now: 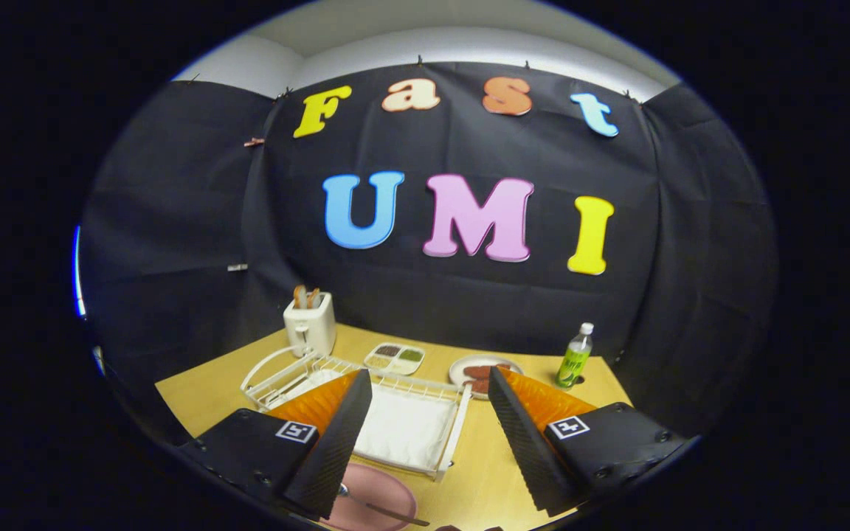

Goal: Take the plate from the dish rack, then take the spoon from the basket and place it into the plate.

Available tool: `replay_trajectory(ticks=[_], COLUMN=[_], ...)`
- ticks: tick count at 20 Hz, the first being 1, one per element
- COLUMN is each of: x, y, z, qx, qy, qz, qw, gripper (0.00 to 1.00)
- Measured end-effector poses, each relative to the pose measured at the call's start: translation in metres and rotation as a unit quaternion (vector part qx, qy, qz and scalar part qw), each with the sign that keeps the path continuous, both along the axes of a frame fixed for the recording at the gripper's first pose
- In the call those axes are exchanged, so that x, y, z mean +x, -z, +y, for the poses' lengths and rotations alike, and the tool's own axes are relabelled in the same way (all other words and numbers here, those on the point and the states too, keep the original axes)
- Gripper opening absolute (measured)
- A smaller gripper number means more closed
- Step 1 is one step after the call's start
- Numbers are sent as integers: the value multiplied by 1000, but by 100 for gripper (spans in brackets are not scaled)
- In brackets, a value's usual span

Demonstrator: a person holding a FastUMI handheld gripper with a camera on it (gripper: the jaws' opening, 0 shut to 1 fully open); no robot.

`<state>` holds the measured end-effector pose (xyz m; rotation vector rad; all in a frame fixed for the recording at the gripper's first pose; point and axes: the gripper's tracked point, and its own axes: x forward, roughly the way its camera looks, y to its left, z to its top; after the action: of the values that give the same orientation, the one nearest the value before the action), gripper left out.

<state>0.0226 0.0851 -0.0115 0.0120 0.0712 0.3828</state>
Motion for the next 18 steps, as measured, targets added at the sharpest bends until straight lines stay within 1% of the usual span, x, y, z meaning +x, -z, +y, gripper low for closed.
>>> replay_trajectory(ticks=[2,3,5,8,12,16,18], x=[-3,-6,-12,-15,-11,12,21], y=[-24,-36,-54,-59,-53,-41,-40], z=[-25,-38,-56,-79,-84,-72,-68], qx=[15,27,45,44,44,66,74], qy=[45,65,94,124,132,116,101], qz=[-17,-25,-40,-45,-34,-18,-17], qw=[999,997,994,990,990,991,992], gripper=[96,97,98,98,99,99,99])
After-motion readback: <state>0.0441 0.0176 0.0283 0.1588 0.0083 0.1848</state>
